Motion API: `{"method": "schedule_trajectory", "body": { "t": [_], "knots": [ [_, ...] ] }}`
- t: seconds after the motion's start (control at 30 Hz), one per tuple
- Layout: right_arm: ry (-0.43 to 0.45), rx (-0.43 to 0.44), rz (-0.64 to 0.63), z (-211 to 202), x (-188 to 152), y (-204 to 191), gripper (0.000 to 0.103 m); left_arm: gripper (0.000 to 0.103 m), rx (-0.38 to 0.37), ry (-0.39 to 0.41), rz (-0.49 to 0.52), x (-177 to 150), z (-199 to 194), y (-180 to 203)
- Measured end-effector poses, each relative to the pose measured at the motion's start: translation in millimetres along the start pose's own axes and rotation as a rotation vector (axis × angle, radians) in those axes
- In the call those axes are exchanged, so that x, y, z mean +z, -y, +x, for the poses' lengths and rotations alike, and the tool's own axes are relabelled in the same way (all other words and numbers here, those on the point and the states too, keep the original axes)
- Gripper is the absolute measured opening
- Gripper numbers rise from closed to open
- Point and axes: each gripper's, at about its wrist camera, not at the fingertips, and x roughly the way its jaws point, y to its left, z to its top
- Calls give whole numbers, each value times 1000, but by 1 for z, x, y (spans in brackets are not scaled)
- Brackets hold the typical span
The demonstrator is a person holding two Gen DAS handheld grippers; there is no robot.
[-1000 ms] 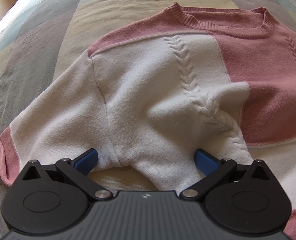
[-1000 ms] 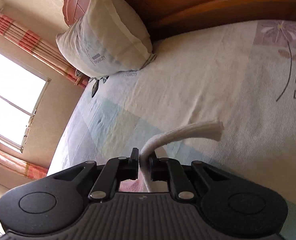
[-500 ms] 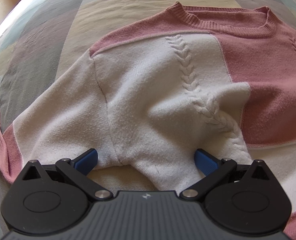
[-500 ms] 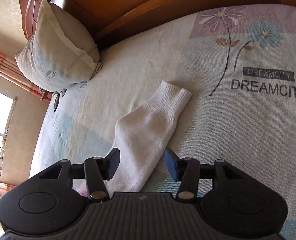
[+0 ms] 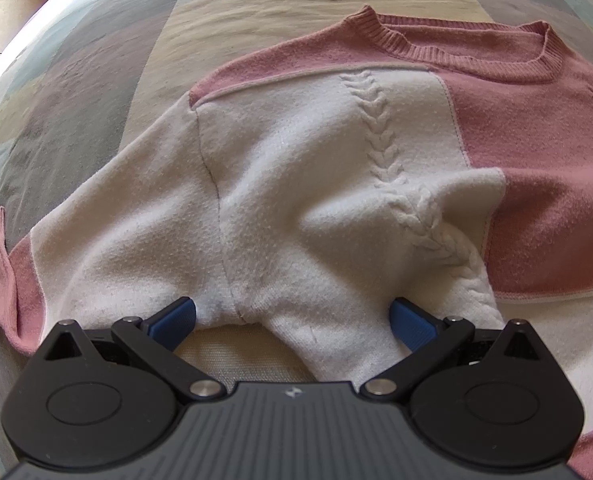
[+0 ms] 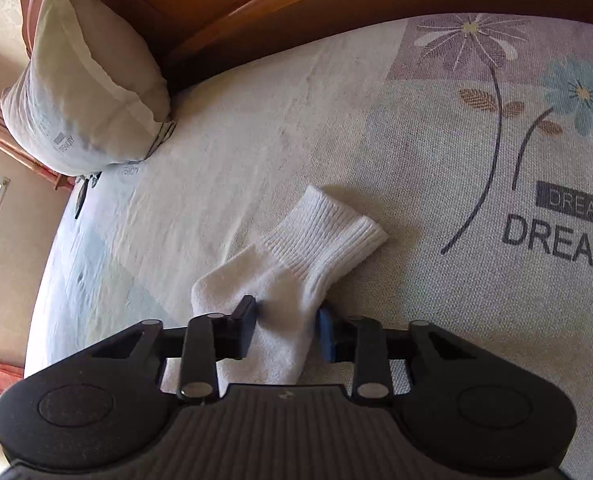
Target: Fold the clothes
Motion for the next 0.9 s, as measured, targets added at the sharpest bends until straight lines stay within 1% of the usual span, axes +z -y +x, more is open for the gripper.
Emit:
{"method": "schedule_trajectory", "body": {
  "t": [0.03,0.1,0.13,0.23,0.27,0.33,0.37,0.4,0.43,0.47,0.53,0.57,0.67,0.73,0.8,0.83,0.9],
  "knots": [
    [-7,-18,-24,2,3,-2,10,103,0,-1,1,0,0,0],
    [4,-33,-54,0,11,-6,10,103,0,-3,3,1,-1,0],
    [29,-46,-78,-3,16,-10,10,103,-1,-3,3,1,-1,-1],
    [134,-50,-111,-19,30,-17,10,103,0,-4,4,1,-3,-1],
    [153,-65,-121,-22,34,-19,10,103,0,-3,3,0,-3,-1],
    [154,-143,-156,-26,36,-25,21,103,-2,-1,0,-1,-4,-1],
    [149,-179,-175,-27,36,-29,25,103,-4,0,-1,-1,-4,-2],
    [145,-190,-197,-32,34,-34,32,103,-6,2,-2,-1,-4,-2],
    [144,-193,-222,-37,31,-40,34,103,-8,3,-4,-1,-4,-2],
    [145,-165,-262,-42,25,-49,36,103,-11,5,-5,-2,-4,-2],
    [102,-91,-396,-44,7,-76,48,103,-16,8,-6,-2,-4,-3],
    [69,-54,-475,-40,-3,-91,49,103,-19,10,-7,-2,-4,-4],
    [-40,48,-720,-15,-37,-144,50,103,-25,15,-2,-2,-4,-5],
    [-99,87,-873,8,-60,-177,51,103,-30,19,4,-2,-4,-5],
    [-165,134,-989,30,-80,-200,51,103,-34,22,8,-3,-4,-6],
    [-200,147,-1043,40,-89,-208,51,103,-36,24,9,-3,-5,-6],
    [-271,135,-1167,56,-109,-219,51,103,-39,27,10,-3,-5,-6]
  ]
}}
